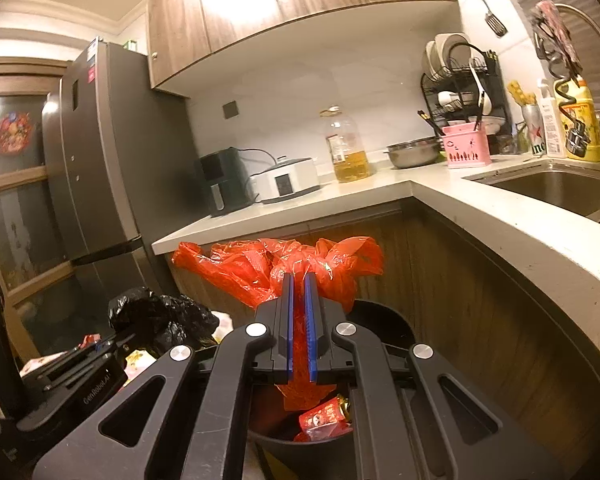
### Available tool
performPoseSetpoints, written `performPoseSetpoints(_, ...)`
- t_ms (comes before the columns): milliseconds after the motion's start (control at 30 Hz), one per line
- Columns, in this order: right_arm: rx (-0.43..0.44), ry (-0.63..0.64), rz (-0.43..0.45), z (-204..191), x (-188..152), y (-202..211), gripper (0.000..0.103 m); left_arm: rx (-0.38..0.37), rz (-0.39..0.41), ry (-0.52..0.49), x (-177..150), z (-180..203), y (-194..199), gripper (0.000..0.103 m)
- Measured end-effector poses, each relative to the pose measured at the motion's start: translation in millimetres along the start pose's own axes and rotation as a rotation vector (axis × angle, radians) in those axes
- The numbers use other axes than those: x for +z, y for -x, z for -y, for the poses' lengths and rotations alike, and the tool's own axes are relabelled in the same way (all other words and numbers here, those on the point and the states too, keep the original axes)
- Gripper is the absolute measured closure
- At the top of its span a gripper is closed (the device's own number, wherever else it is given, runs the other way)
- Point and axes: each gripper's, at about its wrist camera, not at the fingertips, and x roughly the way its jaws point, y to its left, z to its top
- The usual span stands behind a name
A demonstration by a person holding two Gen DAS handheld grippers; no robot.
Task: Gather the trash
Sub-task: 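Carry the black and red bags over the black bin with both tools, then lower into the bin and open both tools to drop the bags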
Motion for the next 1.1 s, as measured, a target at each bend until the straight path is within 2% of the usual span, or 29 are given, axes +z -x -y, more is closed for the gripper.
performPoseSetpoints(433, -0.009, -0.021, -0.017, 4.0, -1.8, -21.4, 0.097, -0.049, -0.021, -0.025, -5.4, 18.8, -34.8, 0.101)
performPoseSetpoints(1100, 0.016, -0.023, -0.038, 6.2, -2.1, -37.6, 0.097, -0.103, -0.047, -0.047, -9.2, 23.2, -53.8, 0.101)
